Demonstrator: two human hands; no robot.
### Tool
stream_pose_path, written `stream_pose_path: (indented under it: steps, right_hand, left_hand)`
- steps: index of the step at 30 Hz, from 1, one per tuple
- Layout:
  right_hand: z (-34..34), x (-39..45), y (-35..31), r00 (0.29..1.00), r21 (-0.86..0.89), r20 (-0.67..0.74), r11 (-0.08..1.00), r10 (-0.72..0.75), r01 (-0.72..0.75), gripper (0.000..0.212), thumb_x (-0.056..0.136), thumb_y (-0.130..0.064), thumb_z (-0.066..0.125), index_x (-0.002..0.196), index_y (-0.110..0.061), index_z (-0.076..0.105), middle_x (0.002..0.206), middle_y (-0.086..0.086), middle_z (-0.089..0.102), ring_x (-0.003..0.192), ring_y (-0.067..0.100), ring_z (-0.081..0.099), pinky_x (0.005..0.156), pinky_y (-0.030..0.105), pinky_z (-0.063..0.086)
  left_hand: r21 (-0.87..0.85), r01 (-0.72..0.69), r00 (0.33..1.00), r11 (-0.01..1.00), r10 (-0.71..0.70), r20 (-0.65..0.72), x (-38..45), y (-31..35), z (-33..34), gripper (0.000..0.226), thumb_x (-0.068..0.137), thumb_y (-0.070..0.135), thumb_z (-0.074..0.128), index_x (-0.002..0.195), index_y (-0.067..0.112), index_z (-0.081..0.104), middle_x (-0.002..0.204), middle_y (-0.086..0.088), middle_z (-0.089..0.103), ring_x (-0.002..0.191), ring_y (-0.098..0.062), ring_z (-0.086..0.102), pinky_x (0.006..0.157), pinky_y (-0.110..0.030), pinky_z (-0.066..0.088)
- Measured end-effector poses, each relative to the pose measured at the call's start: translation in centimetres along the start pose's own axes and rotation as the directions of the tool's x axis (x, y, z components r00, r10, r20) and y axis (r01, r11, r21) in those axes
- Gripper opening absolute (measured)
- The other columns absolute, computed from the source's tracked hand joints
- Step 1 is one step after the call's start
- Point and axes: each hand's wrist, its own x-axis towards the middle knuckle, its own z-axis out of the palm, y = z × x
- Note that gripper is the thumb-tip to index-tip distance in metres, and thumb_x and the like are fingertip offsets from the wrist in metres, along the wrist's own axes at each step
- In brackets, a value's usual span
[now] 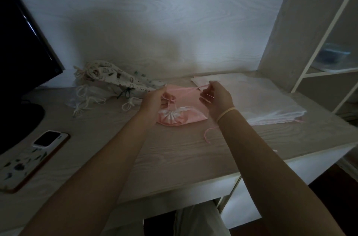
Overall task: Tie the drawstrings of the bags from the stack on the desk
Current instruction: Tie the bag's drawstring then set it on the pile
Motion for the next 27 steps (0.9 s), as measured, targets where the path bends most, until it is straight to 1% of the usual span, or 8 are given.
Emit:
stream_pose_path:
  steps: [2, 9, 13, 16, 19, 22, 24, 27]
  right_hand:
    - [0.1, 0.1, 0.0, 1.0, 0.076, -0.019, 0.997, 0.003, -0.001, 0.029, 0.091, -0.018, 0.054, 0.063, -0.009, 0.052, 0.061, 0.006, 0.053, 0.059, 0.02, 0.056, 0.061, 0.029, 0.051]
    - [-0.3, 0.3, 0.3, 0.987, -0.132, -0.126, 0.988, -0.101, 0.085, 0.024, 0.091, -0.02, 0.058, 0.075, -0.004, 0.065, 0.069, 0.011, 0.063, 0.062, 0.024, 0.06, 0.058, 0.03, 0.052]
    - [-0.4, -0.1, -0.6, 0.996, 0.19, -0.084, 0.982, 0.037, -0.021, 0.028, 0.098, -0.021, 0.051, 0.074, -0.006, 0.055, 0.07, 0.013, 0.062, 0.067, 0.026, 0.062, 0.076, 0.04, 0.053]
    - [0.4, -0.4, -0.6, 0.991, 0.402, 0.066, 0.906, 0.113, -0.13, 0.039, 0.103, -0.025, 0.036, 0.067, -0.011, 0.041, 0.059, 0.014, 0.054, 0.058, 0.025, 0.054, 0.067, 0.041, 0.05]
    - [0.8, -0.9, -0.3, 0.962, 0.183, 0.219, 0.962, 0.161, -0.203, 0.042, 0.102, -0.026, 0.034, 0.061, -0.016, 0.033, 0.038, 0.0, 0.03, 0.032, 0.014, 0.027, 0.041, 0.021, 0.03]
    - [1.4, -1.6, 0.0, 0.954, -0.242, 0.251, 0.965, 0.161, -0.1, 0.038, 0.097, -0.024, 0.041, 0.06, -0.02, 0.033, 0.039, -0.003, 0.025, 0.031, 0.012, 0.019, 0.037, 0.014, 0.015]
    - [1.6, -1.6, 0.1, 0.972, -0.602, 0.232, 0.779, -0.038, 0.174, 0.034, 0.093, -0.019, 0.045, 0.06, -0.016, 0.039, 0.047, 0.003, 0.034, 0.041, 0.019, 0.032, 0.043, 0.022, 0.025]
    - [1.5, -1.6, 0.5, 0.892, -0.894, 0.336, 0.197, -0.302, 0.403, 0.028, 0.094, -0.021, 0.044, 0.07, -0.007, 0.05, 0.07, 0.014, 0.054, 0.071, 0.029, 0.05, 0.064, 0.03, 0.033]
  left_hand:
    - [0.036, 0.018, 1.0, 0.999, -0.018, -0.013, 0.3, -0.1, 0.2, 0.045, 0.099, 0.023, 0.048, 0.056, 0.009, 0.054, 0.063, 0.003, 0.071, 0.067, -0.015, 0.066, 0.067, -0.027, 0.049]
    - [0.05, -0.017, 0.993, 0.999, 0.023, -0.119, 0.2, -0.3, 0.0, 0.019, 0.078, 0.003, 0.059, 0.059, 0.008, 0.06, 0.053, -0.003, 0.06, 0.058, -0.021, 0.056, 0.064, -0.031, 0.045]
    - [0.054, 0.009, 0.972, 0.999, 0.004, -0.233, 0.3, -0.4, -0.4, 0.021, 0.081, 0.011, 0.056, 0.059, 0.009, 0.057, 0.057, -0.007, 0.059, 0.058, -0.023, 0.058, 0.066, -0.035, 0.047]
    - [-0.172, 0.054, 0.973, 0.984, -0.09, -0.214, 0.2, 0.0, 0.0, 0.027, 0.092, 0.02, 0.048, 0.067, 0.012, 0.051, 0.06, -0.005, 0.057, 0.056, -0.02, 0.056, 0.057, -0.029, 0.049]
    - [-0.352, 0.072, 0.981, 0.933, -0.13, -0.143, -0.1, 0.4, 0.0, 0.038, 0.098, 0.029, 0.041, 0.063, 0.017, 0.036, 0.052, -0.003, 0.052, 0.055, -0.02, 0.053, 0.057, -0.027, 0.048]
    - [-0.429, 0.087, 0.992, 0.899, -0.119, -0.048, -0.2, 0.7, -0.5, 0.046, 0.1, 0.033, 0.04, 0.058, 0.019, 0.028, 0.041, 0.002, 0.034, 0.041, -0.016, 0.035, 0.056, -0.026, 0.044]
    - [-0.407, 0.084, 0.992, 0.909, -0.115, -0.051, 0.0, 0.9, -1.0, 0.046, 0.099, 0.032, 0.04, 0.057, 0.023, 0.025, 0.042, 0.006, 0.023, 0.034, -0.012, 0.02, 0.042, -0.018, 0.03]
    - [-0.245, 0.037, 0.982, 0.969, -0.08, -0.169, 0.5, 0.5, -1.5, 0.046, 0.097, 0.036, 0.043, 0.056, 0.025, 0.026, 0.042, 0.008, 0.021, 0.032, -0.01, 0.017, 0.037, -0.015, 0.013]
